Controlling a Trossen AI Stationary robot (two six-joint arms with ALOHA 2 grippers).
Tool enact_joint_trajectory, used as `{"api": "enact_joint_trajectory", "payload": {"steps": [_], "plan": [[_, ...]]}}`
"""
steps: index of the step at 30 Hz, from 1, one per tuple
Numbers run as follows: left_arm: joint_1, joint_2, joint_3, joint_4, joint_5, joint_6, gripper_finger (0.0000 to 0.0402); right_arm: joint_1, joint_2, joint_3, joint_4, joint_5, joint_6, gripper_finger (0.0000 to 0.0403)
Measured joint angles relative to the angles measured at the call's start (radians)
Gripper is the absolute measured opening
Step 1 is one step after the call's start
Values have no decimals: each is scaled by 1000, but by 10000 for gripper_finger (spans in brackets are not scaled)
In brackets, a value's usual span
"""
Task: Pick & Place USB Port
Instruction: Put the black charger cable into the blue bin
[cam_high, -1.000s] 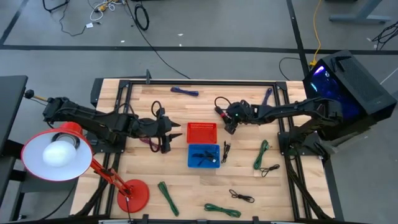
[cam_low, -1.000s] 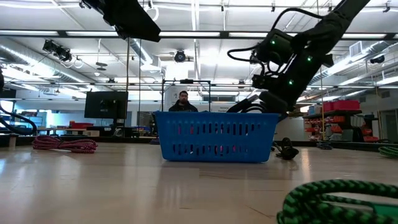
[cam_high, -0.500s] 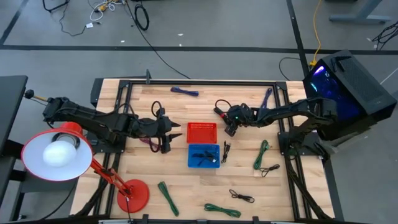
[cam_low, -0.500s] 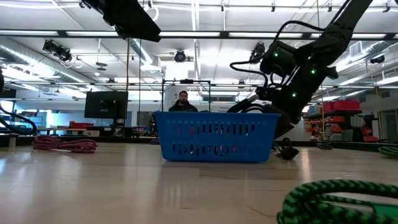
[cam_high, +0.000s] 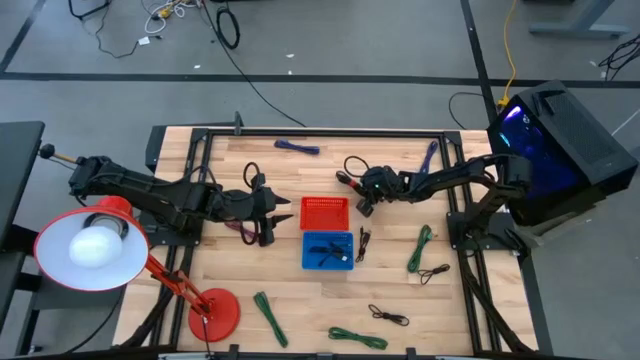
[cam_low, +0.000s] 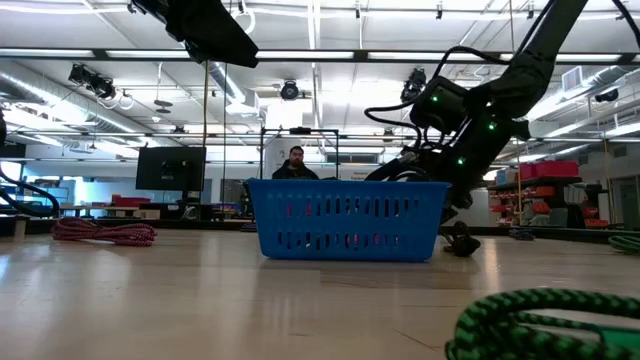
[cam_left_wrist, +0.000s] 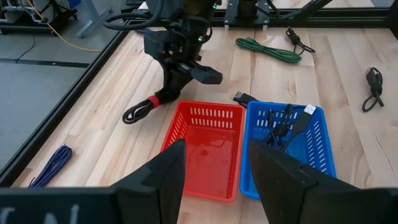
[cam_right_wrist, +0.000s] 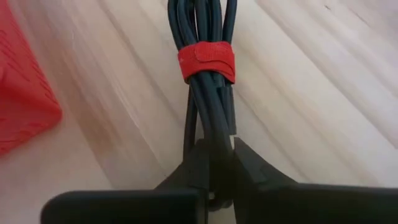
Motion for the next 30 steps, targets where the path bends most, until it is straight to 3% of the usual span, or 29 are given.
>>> {"api": "enact_joint_trajectory", "payload": {"steps": [6,12,17,25,30], "plan": [[0,0,0,0,0,0,179,-8,-42,79,-161,-24,-22,25],[0,0,0,0,0,-13,179,4,-155,275,-449,50,-92,25],[0,0,0,-1,0,-19,179,45,-257,425,-589,51,-106,25],[0,0,0,-1,0,-19,179,267,-366,519,-673,5,-13,25],[0,0,0,0,0,-18,179,450,-352,519,-685,68,89,25]]}}
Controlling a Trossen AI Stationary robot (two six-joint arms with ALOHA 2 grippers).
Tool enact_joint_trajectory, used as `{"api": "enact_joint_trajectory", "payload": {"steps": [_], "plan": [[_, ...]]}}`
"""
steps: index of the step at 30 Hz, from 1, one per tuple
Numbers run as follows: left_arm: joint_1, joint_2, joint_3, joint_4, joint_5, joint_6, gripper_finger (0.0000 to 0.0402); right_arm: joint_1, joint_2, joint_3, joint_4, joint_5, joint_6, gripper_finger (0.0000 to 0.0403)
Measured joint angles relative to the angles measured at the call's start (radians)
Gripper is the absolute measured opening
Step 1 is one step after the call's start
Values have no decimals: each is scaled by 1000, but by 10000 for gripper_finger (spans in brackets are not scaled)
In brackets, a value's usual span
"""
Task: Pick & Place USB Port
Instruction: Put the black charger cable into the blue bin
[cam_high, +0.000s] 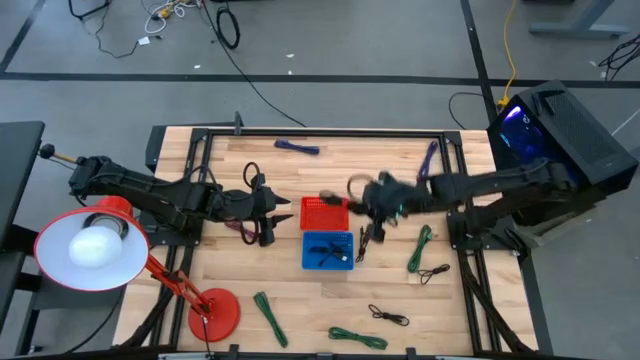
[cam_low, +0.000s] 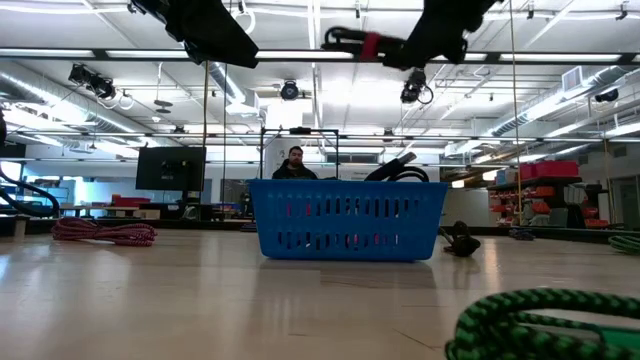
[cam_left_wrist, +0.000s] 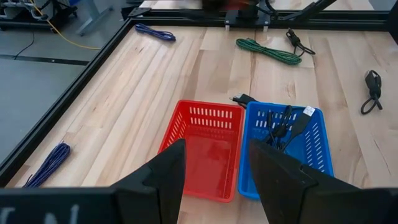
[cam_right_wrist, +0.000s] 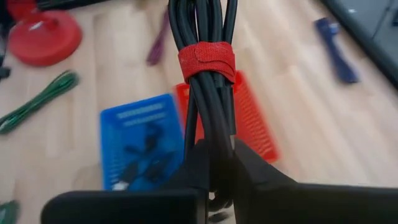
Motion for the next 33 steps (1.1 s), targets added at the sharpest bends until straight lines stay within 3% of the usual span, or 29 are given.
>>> {"api": "enact_joint_trajectory", "payload": {"steps": [6,13,22,33], "plan": [[0,0,0,-1,0,0,179,145,72,0,15,41,134,25],[0,0,0,-2,0,2,179,238,206,0,24,29,257,25],[3,0,0,-2,-8,11,179,257,297,-1,142,-37,269,25],[3,0,0,-2,-8,11,179,256,305,-1,143,-45,260,25]]}}
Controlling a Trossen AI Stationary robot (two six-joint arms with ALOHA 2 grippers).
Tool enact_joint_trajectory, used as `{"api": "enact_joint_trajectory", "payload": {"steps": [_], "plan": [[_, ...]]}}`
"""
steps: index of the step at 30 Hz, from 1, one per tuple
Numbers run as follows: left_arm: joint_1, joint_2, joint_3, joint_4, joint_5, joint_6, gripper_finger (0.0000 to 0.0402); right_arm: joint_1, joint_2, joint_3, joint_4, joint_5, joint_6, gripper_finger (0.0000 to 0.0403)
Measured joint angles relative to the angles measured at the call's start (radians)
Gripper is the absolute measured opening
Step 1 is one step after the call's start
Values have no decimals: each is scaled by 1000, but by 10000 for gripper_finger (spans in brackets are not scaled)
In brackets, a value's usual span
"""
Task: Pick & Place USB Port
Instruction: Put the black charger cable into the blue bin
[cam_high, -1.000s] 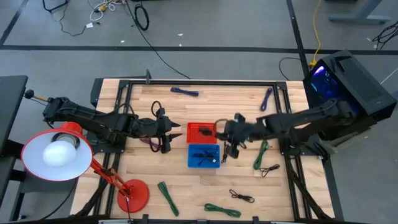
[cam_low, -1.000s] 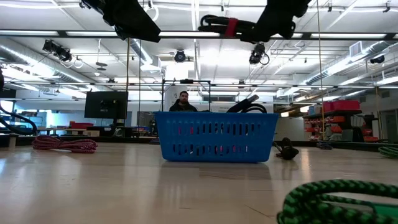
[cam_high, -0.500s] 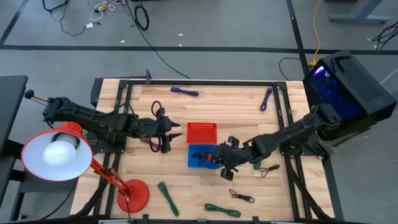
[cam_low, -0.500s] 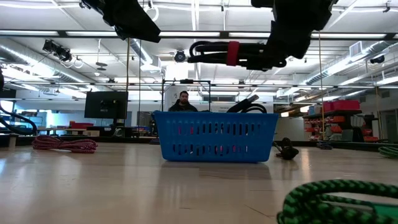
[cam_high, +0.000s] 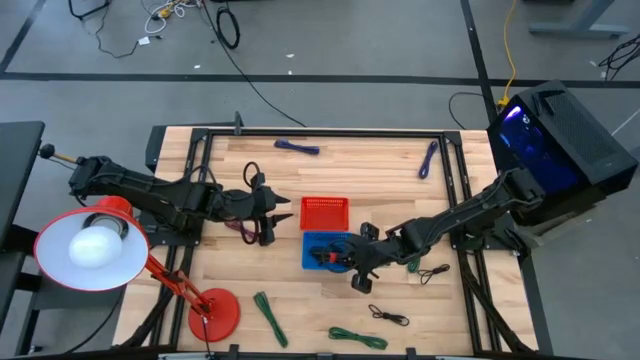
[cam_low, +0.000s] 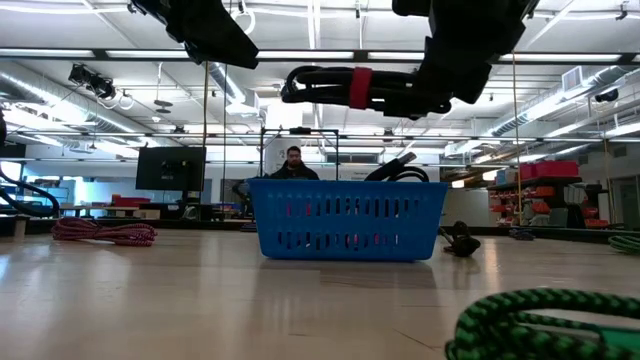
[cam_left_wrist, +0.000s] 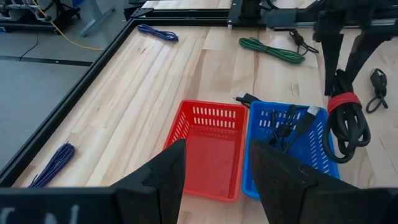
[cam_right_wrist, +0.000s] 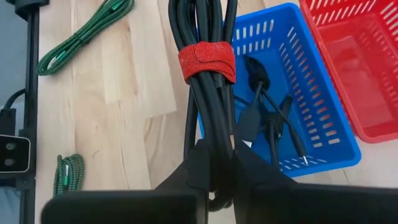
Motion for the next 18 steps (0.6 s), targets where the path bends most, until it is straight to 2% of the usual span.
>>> {"api": "enact_joint_trajectory", "payload": {"steps": [11,18], "plan": [[0,0,0,0,0,0,179,-4,14,0,20,76,0,25],[0,0,0,-8,0,-4,179,-47,55,1,31,78,-48,25]]}}
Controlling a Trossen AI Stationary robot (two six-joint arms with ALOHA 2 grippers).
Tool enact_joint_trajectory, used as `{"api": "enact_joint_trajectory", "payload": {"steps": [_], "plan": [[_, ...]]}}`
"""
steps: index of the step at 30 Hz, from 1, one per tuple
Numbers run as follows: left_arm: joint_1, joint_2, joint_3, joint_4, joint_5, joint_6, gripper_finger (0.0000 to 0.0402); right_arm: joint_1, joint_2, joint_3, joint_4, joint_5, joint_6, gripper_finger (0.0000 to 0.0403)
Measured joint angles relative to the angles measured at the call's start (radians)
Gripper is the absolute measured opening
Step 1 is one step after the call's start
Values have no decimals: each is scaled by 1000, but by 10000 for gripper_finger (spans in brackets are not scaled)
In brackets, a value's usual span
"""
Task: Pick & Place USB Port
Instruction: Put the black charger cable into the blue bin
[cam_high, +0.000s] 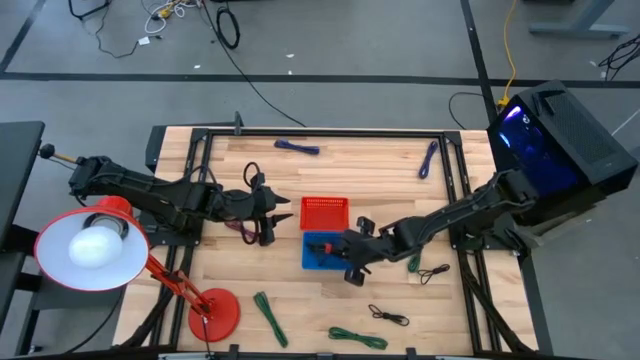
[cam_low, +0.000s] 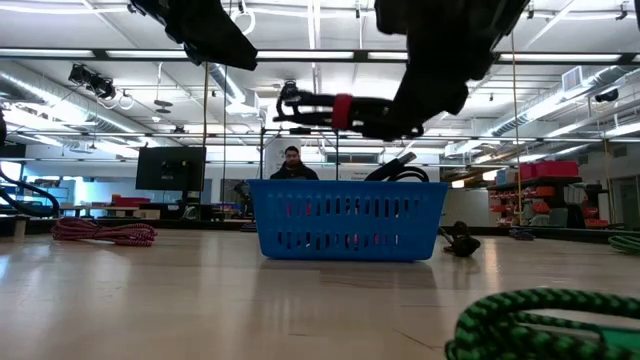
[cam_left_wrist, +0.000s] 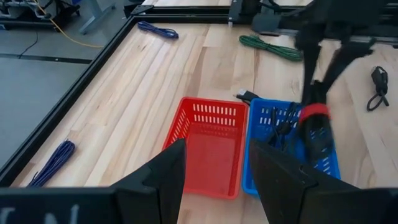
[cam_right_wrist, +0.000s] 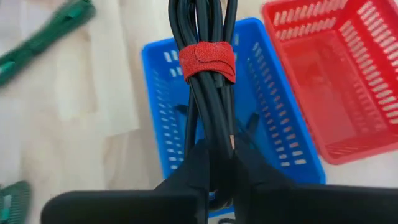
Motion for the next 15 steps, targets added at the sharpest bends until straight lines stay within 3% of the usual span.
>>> {"api": "enact_joint_trajectory", "payload": {"steps": [15], "plan": [[0,0,0,-12,0,-7,179,-47,17,-1,-23,0,-53,25]]}}
